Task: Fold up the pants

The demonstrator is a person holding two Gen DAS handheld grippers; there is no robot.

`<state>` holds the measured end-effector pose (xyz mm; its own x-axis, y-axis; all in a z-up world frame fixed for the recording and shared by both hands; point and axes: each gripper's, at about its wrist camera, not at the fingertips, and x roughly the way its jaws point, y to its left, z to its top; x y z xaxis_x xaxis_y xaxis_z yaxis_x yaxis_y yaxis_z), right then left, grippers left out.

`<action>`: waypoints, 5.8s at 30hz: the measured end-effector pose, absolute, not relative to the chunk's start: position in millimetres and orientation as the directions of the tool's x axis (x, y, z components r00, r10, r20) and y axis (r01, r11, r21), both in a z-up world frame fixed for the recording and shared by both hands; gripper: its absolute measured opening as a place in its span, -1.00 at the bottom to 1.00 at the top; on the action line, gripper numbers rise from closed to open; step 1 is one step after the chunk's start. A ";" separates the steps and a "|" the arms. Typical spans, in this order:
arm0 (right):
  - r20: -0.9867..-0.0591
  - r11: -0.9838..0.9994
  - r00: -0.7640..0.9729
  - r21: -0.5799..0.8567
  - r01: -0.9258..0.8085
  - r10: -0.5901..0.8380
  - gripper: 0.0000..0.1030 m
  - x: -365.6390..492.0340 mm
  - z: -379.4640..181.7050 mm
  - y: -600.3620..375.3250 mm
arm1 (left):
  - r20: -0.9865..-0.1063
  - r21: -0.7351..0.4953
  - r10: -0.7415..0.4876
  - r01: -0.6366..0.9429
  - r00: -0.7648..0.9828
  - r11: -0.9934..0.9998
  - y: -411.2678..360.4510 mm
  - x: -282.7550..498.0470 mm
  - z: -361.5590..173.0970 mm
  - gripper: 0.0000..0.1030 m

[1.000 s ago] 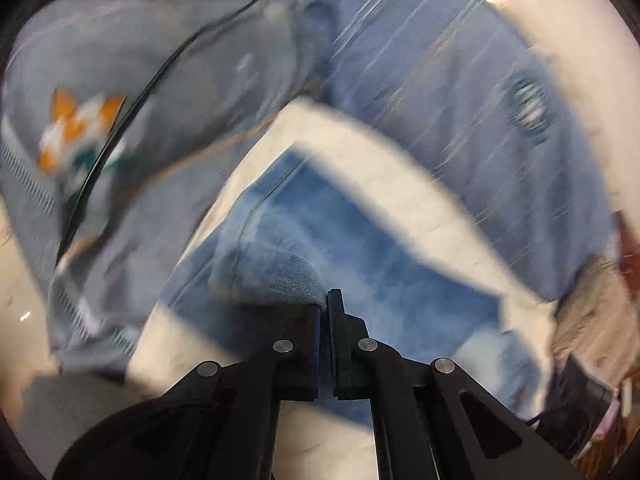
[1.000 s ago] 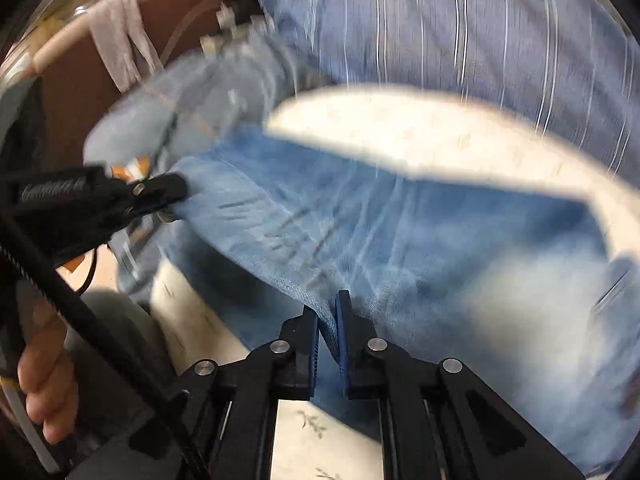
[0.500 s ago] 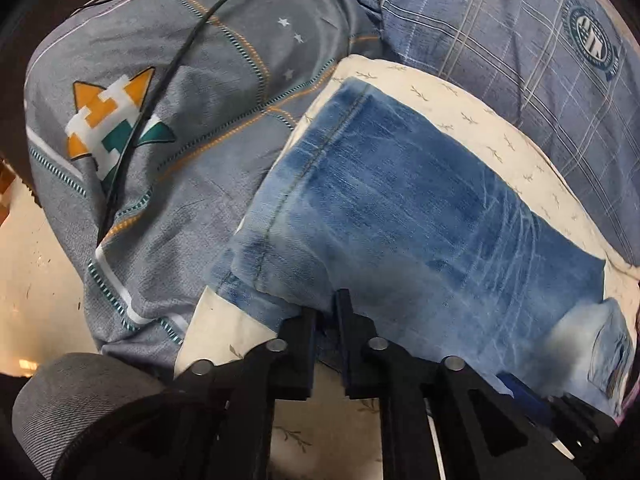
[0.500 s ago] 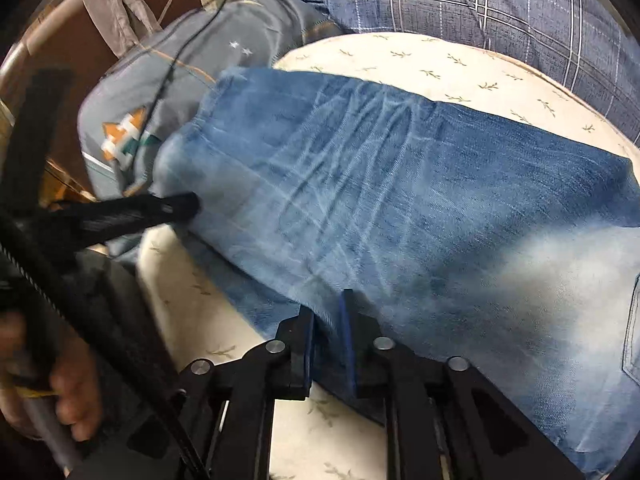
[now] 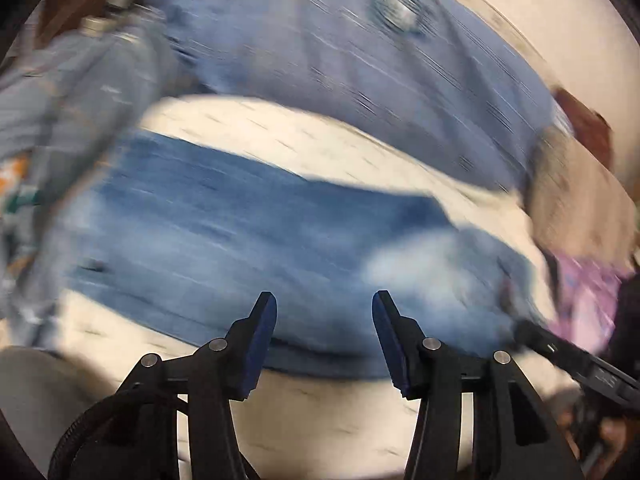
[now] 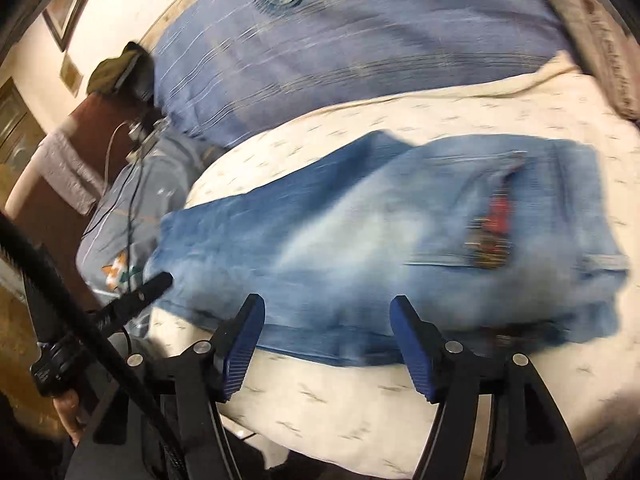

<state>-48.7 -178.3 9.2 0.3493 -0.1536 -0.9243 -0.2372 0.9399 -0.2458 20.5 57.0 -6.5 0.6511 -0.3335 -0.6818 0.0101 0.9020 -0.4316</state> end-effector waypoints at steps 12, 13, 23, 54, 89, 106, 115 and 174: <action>-0.964 0.988 0.232 -0.144 -0.046 -0.130 0.22 -40.3 -26.9 -222.9 | -0.634 -0.714 -0.595 -0.077 0.494 0.696 58.9 39.4 -72.6 0.00; -0.963 0.988 0.229 -0.151 -0.021 -0.143 0.11 -41.7 -28.7 -226.9 | -0.641 -0.711 -0.588 -0.093 0.493 0.697 63.5 42.0 -78.8 0.00; -0.933 0.982 0.332 -0.084 0.167 -0.136 -0.05 -23.8 -9.3 -262.4 | -0.626 -0.768 -0.638 -0.209 0.448 0.606 73.9 82.6 -98.7 -0.09; -0.855 0.959 0.439 -0.213 0.185 -0.274 0.56 -9.6 113.5 -267.4 | -0.646 -0.324 -0.440 0.297 0.624 0.898 -45.9 -0.5 6.7 -0.02; -0.974 0.947 0.215 -0.004 0.320 -0.077 -0.51 45.6 67.8 -390.1 | -0.686 -0.145 -0.578 0.695 0.442 0.704 -258.7 33.0 -43.8 -0.58; -0.911 0.947 0.412 -0.115 -0.299 0.020 -0.84 36.6 75.9 -181.1 | -0.391 -0.672 -0.756 0.398 0.525 0.624 -104.9 31.4 -4.4 -0.58; -0.968 0.897 0.153 0.119 -0.426 0.201 -0.51 37.5 -61.9 -110.0 | -0.459 -0.729 -0.613 0.122 0.643 0.674 26.0 4.3 -67.3 -0.52; -0.983 0.999 0.181 -0.033 0.034 -0.039 0.47 29.1 -46.0 -240.4 | -0.635 -0.591 -0.437 -0.037 0.638 0.806 66.1 48.7 -48.1 -0.92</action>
